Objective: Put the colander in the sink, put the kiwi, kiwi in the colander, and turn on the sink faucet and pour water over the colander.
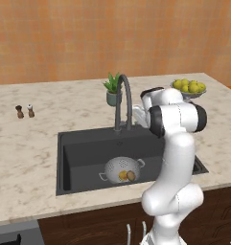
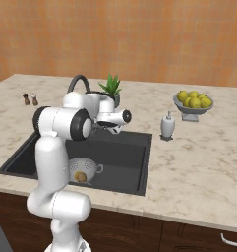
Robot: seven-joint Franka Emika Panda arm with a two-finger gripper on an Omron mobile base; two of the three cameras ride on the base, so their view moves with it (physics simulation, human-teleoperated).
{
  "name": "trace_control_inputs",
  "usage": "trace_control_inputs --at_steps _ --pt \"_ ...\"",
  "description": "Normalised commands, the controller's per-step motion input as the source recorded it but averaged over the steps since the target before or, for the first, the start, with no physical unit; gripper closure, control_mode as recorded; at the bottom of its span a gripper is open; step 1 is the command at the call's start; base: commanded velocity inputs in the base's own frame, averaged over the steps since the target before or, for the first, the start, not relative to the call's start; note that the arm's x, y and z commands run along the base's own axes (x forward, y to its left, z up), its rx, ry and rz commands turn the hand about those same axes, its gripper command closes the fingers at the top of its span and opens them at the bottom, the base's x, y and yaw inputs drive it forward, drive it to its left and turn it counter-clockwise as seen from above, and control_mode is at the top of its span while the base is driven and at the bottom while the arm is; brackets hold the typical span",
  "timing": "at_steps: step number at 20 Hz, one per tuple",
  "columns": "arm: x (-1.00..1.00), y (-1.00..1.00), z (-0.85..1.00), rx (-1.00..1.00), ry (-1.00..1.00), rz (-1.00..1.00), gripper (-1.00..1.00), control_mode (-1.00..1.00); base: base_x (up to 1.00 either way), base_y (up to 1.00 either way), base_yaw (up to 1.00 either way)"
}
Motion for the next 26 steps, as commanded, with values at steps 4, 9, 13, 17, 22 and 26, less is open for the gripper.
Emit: trace_control_inputs --at_steps 4,9,13,17,22,26 --pt "0.31 0.0 -0.3 0.0 0.0 -0.05 -1.0 -1.0 0.0 0.0 0.0" --pt "0.26 0.06 -0.23 0.0 -0.01 -0.03 -1.0 -1.0 0.0 0.0 0.0" --pt "0.31 0.18 -0.1 0.0 -0.01 -0.02 -1.0 -1.0 0.0 0.0 0.0" --pt "0.39 0.11 -0.07 0.0 0.0 -0.03 -1.0 -1.0 0.0 0.0 0.0" --pt "0.28 0.0 -0.02 0.0 0.0 -0.05 1.0 -1.0 0.0 0.0 0.0" --pt "0.16 -0.11 0.0 0.0 0.0 -0.07 1.0 -1.0 0.0 0.0 0.0"
